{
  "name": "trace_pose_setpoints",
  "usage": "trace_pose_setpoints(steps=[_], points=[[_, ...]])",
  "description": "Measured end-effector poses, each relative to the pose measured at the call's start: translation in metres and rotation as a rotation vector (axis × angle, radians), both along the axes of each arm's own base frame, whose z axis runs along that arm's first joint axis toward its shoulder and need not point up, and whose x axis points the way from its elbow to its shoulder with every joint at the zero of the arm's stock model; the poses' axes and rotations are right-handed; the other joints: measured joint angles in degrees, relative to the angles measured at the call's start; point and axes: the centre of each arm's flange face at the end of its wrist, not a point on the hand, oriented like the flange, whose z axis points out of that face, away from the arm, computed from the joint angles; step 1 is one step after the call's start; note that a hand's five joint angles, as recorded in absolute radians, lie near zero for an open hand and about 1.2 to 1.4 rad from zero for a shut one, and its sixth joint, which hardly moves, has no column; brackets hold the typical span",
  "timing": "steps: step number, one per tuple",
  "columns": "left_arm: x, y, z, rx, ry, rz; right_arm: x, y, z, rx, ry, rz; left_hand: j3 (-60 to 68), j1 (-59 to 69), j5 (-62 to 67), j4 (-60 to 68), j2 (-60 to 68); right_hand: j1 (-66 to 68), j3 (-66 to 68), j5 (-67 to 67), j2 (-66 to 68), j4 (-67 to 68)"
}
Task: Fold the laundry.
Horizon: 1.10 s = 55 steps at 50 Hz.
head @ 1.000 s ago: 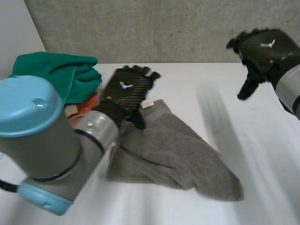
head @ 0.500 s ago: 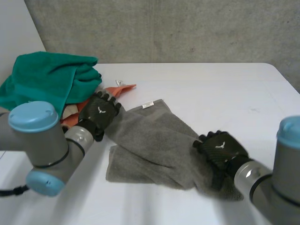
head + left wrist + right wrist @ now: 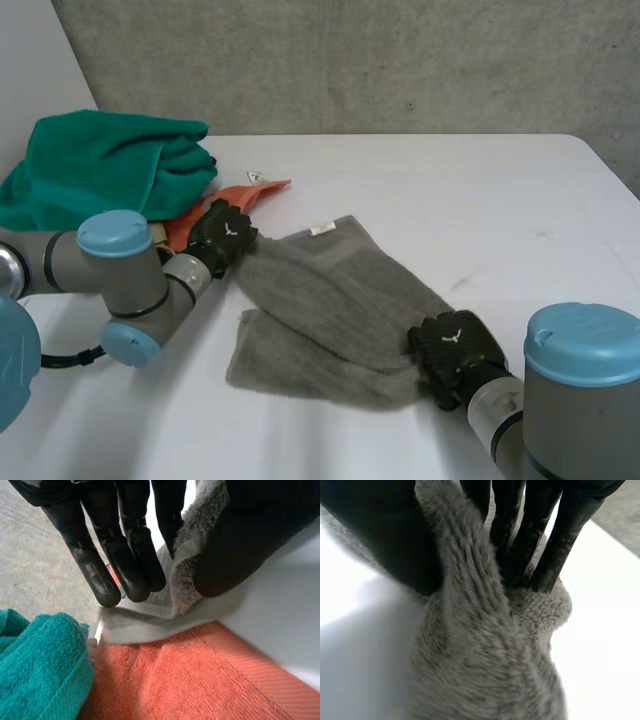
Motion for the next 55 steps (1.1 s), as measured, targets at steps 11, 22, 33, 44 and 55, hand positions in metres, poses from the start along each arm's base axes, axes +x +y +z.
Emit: trace_pose_setpoints(steps=[11,22,33,44,55], points=[[-0.009,0.022,0.047,-0.071,0.031,0.016,-0.015,-0.027,0.049,-0.207,0.045,-0.077,1.86,0.00,0.43,1.94,1.80,4.48,3.85,3.51,2.53,3.70],[0.008,0.112,0.155,-0.137,0.260,0.008,-0.030,-0.097,0.148,-0.524,0.074,-0.076,1.94,0.00,0.43,2.17,1.92,4.88,3.85,3.51,2.53,3.75],[0.000,0.162,0.164,0.002,0.393,-0.072,0.026,-0.158,0.107,-0.519,-0.055,0.197,1.99,0.00,0.43,2.17,2.00,-39.46,-49.58,-47.79,-50.71,-49.64],[-0.002,0.164,0.170,0.011,0.383,-0.036,0.002,-0.144,0.114,-0.424,-0.087,-0.034,1.99,0.00,0.43,2.17,2.00,-39.90,-51.98,-49.28,-52.39,-50.88],[0.000,0.163,0.178,-0.011,0.398,-0.020,-0.035,-0.042,0.079,0.151,-0.092,-0.047,1.99,0.00,0.43,2.17,2.00,-39.68,-49.85,-48.69,-52.24,-50.75]])
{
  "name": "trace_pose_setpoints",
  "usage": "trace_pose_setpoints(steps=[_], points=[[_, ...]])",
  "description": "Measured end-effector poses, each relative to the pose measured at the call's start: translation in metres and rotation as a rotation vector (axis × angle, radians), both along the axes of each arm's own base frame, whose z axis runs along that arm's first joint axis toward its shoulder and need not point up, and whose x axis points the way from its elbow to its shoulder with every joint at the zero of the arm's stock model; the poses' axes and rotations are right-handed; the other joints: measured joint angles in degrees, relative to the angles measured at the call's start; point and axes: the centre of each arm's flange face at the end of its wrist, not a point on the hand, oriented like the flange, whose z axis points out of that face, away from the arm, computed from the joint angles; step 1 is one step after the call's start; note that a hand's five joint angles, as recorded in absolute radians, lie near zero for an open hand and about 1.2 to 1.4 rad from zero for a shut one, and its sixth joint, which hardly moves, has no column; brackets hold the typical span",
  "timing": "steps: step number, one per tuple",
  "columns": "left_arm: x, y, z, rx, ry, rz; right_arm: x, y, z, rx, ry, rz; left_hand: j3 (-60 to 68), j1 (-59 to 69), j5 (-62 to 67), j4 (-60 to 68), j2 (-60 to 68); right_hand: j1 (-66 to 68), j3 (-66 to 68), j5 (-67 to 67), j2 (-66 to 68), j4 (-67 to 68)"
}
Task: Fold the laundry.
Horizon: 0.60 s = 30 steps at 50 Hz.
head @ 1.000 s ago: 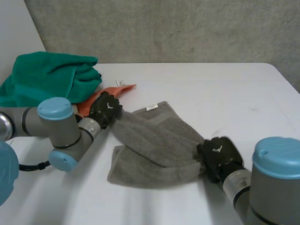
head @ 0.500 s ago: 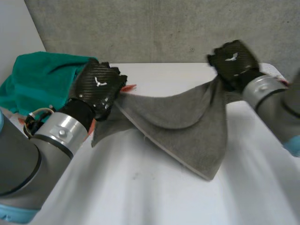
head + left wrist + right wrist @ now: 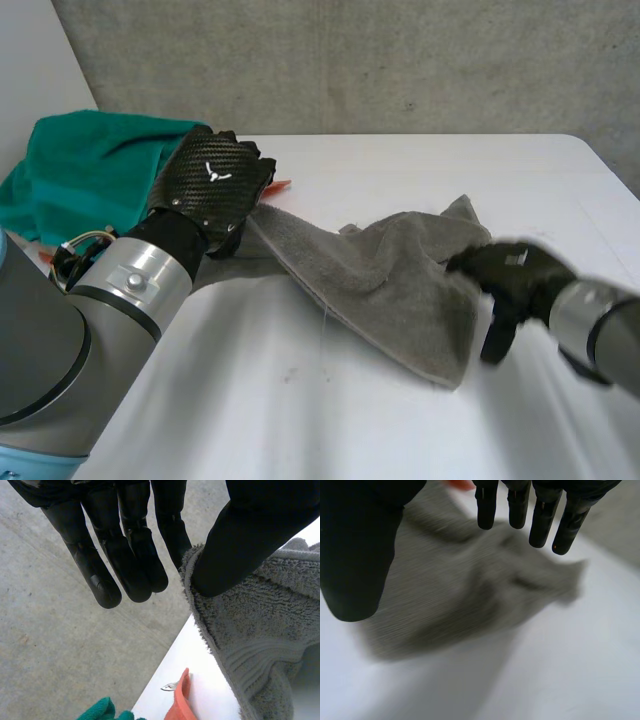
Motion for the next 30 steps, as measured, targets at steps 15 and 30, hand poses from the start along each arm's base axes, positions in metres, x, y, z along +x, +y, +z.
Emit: trace_pose_setpoints(steps=[15,30], points=[[-0.016,0.005,0.036,-0.089,0.074,-0.016,0.019,0.010,-0.071,0.118,-0.289,-0.034,0.16,0.00,0.00,0.01,0.08,0.00,-0.03,0.00,0.00,-0.09],[-0.022,0.012,0.055,-0.132,0.118,-0.015,0.036,-0.020,-0.087,-0.020,-0.307,-0.243,0.16,0.00,0.00,0.01,0.08,39.38,44.23,42.86,46.57,44.74]])
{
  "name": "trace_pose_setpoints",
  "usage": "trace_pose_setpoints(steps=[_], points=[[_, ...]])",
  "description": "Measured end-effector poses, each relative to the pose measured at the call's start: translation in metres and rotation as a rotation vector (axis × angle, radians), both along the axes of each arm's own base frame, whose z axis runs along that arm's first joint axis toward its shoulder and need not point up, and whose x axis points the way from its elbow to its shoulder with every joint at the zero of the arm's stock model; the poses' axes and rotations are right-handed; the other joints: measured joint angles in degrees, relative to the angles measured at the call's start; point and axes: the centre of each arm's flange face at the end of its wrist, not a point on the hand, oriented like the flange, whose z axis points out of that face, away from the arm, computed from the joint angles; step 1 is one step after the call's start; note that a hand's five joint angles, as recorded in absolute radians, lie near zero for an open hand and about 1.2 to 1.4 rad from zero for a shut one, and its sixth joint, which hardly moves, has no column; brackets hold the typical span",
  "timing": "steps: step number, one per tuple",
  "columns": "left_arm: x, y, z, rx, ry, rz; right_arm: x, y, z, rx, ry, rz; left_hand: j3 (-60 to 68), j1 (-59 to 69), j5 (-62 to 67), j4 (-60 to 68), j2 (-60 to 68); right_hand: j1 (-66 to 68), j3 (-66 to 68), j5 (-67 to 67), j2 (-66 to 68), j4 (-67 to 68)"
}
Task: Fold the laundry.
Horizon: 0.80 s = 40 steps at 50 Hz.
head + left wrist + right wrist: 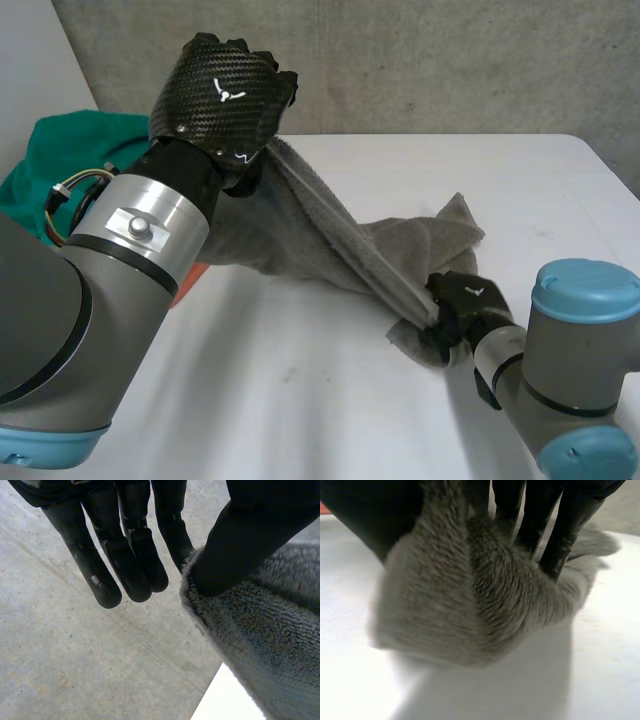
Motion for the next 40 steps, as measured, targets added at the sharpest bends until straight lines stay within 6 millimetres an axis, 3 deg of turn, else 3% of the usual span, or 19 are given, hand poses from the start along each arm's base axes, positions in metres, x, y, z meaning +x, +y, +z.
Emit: trace_pose_setpoints(steps=[5,6,8,9,11,15,16,18,20,21,24,27,29,33,36,37,38,39,40], points=[[0.003,0.000,0.001,-0.001,0.004,0.024,-0.006,-0.011,0.013,-0.052,0.014,-0.051,0.00,0.00,0.00,0.00,0.00,6.24,9.16,9.53,8.39,9.52],[0.004,0.001,0.001,0.002,0.002,0.031,-0.013,-0.019,0.032,-0.112,0.036,-0.060,0.00,0.00,0.00,0.00,0.00,6.25,9.22,9.60,8.39,9.70],[0.005,0.001,0.001,0.004,0.000,0.036,-0.016,-0.021,0.038,-0.132,0.048,-0.062,0.00,0.00,0.00,0.00,0.00,6.25,9.22,9.60,8.39,9.70],[0.010,0.001,-0.002,0.019,-0.012,0.052,-0.033,-0.031,0.068,-0.225,0.125,-0.062,0.00,0.00,0.00,0.00,0.00,6.25,9.22,9.60,8.39,9.75],[0.016,0.000,-0.007,0.045,-0.035,0.071,-0.052,-0.038,0.098,-0.310,0.244,-0.052,0.00,0.00,0.00,0.00,0.00,6.25,9.22,9.60,8.39,9.77],[0.024,-0.001,-0.016,0.089,-0.070,0.092,-0.070,-0.038,0.131,-0.375,0.406,-0.020,0.00,0.00,0.00,0.01,0.00,6.25,9.22,9.60,8.39,9.87],[0.029,-0.001,-0.025,0.129,-0.100,0.102,-0.078,-0.034,0.146,-0.383,0.489,0.008,0.00,0.00,0.00,0.01,0.00,6.25,9.23,9.60,8.39,9.90],[0.030,-0.001,-0.029,0.143,-0.110,0.105,-0.079,-0.032,0.151,-0.379,0.513,0.019,0.00,0.00,0.00,0.02,0.00,6.25,9.23,9.60,8.39,9.90],[0.034,-0.002,-0.049,0.220,-0.166,0.111,-0.084,-0.023,0.162,-0.319,0.584,0.071,0.00,0.00,0.00,0.02,0.00,6.25,9.23,9.60,8.39,9.90],[0.034,-0.002,-0.049,0.220,-0.166,0.111,-0.084,-0.023,0.162,-0.319,0.584,0.071,0.00,0.00,0.00,0.02,0.00,6.25,9.23,9.60,8.39,9.90],[0.032,-0.008,-0.080,0.312,-0.236,0.114,-0.085,-0.022,0.153,-0.200,0.630,0.134,0.00,0.00,0.00,0.02,0.00,6.25,9.24,9.60,8.39,9.91],[0.027,-0.021,-0.107,0.377,-0.286,0.123,-0.085,-0.031,0.135,-0.113,0.664,0.177,0.00,0.00,0.00,0.03,0.00,6.25,9.24,9.60,8.39,9.91],[0.020,-0.040,-0.127,0.414,-0.313,0.138,-0.083,-0.043,0.122,-0.079,0.688,0.195,0.00,0.00,0.00,0.06,0.00,6.25,9.24,9.60,8.39,9.91],[0.007,-0.078,-0.138,0.397,-0.304,0.165,-0.081,-0.074,0.109,-0.119,0.718,0.168,0.05,0.00,0.00,0.20,0.00,6.25,9.59,9.60,8.39,9.91],[-0.005,-0.118,-0.122,0.294,-0.262,0.194,-0.078,-0.108,0.117,-0.262,0.725,0.090,0.05,0.00,0.00,0.21,0.00,6.25,9.69,9.60,8.39,9.91],[-0.006,-0.122,-0.119,0.275,-0.254,0.197,-0.078,-0.112,0.119,-0.281,0.725,0.081,0.05,0.00,0.00,0.21,0.01,6.25,9.69,9.60,8.39,9.91],[-0.012,-0.141,-0.098,0.177,-0.216,0.215,-0.076,-0.131,0.134,-0.409,0.715,0.019,0.05,0.00,0.00,0.22,0.01,6.25,9.69,9.60,8.39,9.91],[-0.013,-0.144,-0.094,0.157,-0.208,0.218,-0.076,-0.136,0.138,-0.440,0.711,0.004,0.05,0.00,0.00,0.22,0.01,6.25,9.69,9.60,8.39,9.91],[-0.017,-0.159,-0.067,0.034,-0.157,0.237,-0.075,-0.149,0.154,-0.561,0.694,-0.052,0.05,0.00,0.00,0.22,0.01,6.25,9.69,9.61,8.39,9.92]])
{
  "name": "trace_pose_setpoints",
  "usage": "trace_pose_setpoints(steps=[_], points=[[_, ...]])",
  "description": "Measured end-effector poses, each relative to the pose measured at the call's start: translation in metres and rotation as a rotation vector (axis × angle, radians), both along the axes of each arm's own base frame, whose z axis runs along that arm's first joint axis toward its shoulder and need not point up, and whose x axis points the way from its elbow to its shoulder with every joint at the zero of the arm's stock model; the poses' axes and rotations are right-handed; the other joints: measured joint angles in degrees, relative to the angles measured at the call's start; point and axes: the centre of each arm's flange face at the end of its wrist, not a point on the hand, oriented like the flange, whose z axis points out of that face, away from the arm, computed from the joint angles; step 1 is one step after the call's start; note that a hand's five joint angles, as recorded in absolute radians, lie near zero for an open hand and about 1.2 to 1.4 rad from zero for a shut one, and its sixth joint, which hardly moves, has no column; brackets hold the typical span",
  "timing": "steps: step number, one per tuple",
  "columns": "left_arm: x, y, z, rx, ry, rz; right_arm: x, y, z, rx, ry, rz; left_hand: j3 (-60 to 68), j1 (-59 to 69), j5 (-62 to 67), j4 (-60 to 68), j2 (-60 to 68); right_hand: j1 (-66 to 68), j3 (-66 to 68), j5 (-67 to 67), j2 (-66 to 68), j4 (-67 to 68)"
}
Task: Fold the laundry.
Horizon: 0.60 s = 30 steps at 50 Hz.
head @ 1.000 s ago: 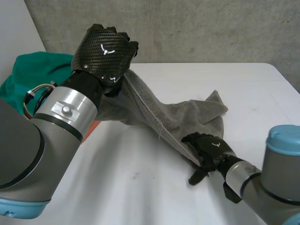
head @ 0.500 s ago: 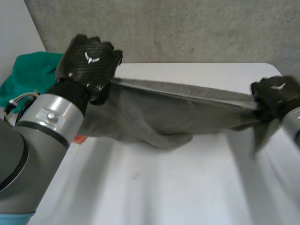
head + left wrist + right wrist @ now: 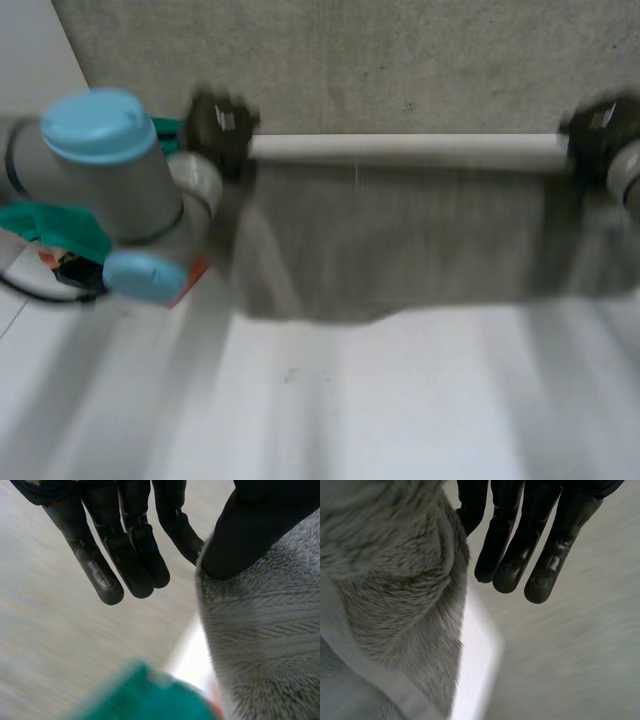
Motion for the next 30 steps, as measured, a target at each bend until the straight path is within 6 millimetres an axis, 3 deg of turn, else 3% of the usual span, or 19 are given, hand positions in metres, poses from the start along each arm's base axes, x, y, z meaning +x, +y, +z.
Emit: trace_pose_setpoints(steps=[1,3,7,10,12,15,18,21,25,26,28,29,30], points=[[0.000,0.000,0.000,0.000,0.000,0.000,0.000,0.000,0.000,0.000,0.000,0.000,0.00,0.00,0.00,0.00,0.00,0.00,0.00,0.00,0.00,0.00],[-0.003,-0.015,0.048,-0.231,0.074,0.022,0.002,-0.019,0.045,-0.294,-0.054,-0.003,0.00,0.00,0.00,0.00,0.00,0.00,0.00,0.00,0.00,0.00],[0.000,-0.011,0.113,-0.519,0.191,0.052,0.004,-0.021,0.094,-0.567,-0.102,0.015,0.00,0.00,0.00,0.00,0.00,0.00,0.00,0.42,0.00,0.00],[0.005,-0.002,0.129,-0.591,0.225,0.060,0.006,-0.016,0.105,-0.610,-0.109,0.046,0.00,0.00,0.00,0.00,0.00,0.00,0.00,0.62,0.00,0.00],[0.007,0.002,0.128,-0.588,0.224,0.060,0.007,-0.014,0.103,-0.596,-0.107,0.060,0.00,0.00,0.00,0.00,0.00,0.00,0.00,0.67,0.00,0.00],[0.009,0.006,0.109,-0.526,0.194,0.055,0.009,-0.010,0.092,-0.522,-0.100,0.092,0.00,0.00,0.00,0.00,0.00,0.00,0.00,0.71,0.00,0.00],[0.012,0.012,0.066,-0.387,0.122,0.048,0.012,-0.005,0.062,-0.364,-0.091,0.135,0.00,0.00,0.26,0.00,0.00,0.00,0.00,0.71,0.00,0.01],[0.015,0.017,0.039,-0.303,0.079,0.044,0.013,-0.003,0.039,-0.264,-0.088,0.150,0.00,0.00,0.49,0.00,0.03,0.00,0.00,0.71,0.00,0.01],[0.022,0.032,-0.025,-0.115,-0.008,0.031,0.013,0.002,-0.027,-0.019,-0.080,0.161,0.00,0.00,0.49,0.01,0.05,0.00,0.00,0.71,0.00,0.01],[0.022,0.032,-0.025,-0.115,-0.008,0.031,0.013,0.002,-0.027,-0.019,-0.080,0.161,0.00,0.00,0.49,0.01,0.05,0.00,0.00,0.71,0.00,0.01],[0.026,0.044,-0.060,-0.009,-0.041,0.018,0.013,0.008,-0.071,0.126,-0.076,0.160,0.00,0.00,0.49,0.01,0.05,0.00,0.00,0.71,0.00,0.01],[0.026,0.048,-0.071,0.024,-0.048,0.014,0.013,0.009,-0.076,0.142,-0.075,0.160,0.00,0.00,0.49,0.01,0.05,0.00,0.00,0.71,0.00,0.01],[0.027,0.051,-0.081,0.052,-0.054,0.009,0.013,0.012,-0.094,0.198,-0.075,0.157,0.00,0.00,0.49,0.01,0.05,-0.05,-0.07,0.66,-0.11,-0.06]])
